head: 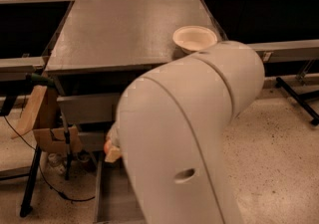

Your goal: Pick apple from bottom drawer and place on counter

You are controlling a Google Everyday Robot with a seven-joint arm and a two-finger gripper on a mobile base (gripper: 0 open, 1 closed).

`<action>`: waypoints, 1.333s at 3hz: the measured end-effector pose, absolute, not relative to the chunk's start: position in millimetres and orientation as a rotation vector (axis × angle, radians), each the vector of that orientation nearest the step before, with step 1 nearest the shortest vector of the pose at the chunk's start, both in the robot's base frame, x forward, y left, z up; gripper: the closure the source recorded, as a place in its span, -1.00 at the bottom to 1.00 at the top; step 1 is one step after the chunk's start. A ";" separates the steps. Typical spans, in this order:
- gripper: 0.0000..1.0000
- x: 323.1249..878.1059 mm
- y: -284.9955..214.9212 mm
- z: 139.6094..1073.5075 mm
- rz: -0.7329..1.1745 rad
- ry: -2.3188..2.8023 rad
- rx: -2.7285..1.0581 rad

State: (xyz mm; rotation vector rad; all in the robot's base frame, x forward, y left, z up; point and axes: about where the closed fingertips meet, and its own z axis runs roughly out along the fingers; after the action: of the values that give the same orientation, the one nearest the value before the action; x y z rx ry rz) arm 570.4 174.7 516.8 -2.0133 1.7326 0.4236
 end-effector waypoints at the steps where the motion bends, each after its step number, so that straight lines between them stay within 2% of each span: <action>1: 1.00 607.0 207.8 597.6 0.347 1.641 -2.099; 2: 1.00 643.8 191.6 664.9 0.240 1.657 -2.147; 4: 1.00 657.1 178.6 685.4 0.214 1.658 -2.198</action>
Offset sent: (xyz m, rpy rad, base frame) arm 0.1181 -0.0134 0.2282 -0.2159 -0.1462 0.0585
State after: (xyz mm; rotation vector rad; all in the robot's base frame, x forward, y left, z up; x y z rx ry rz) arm 657.1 178.6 685.4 -2.1979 1.6583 0.2145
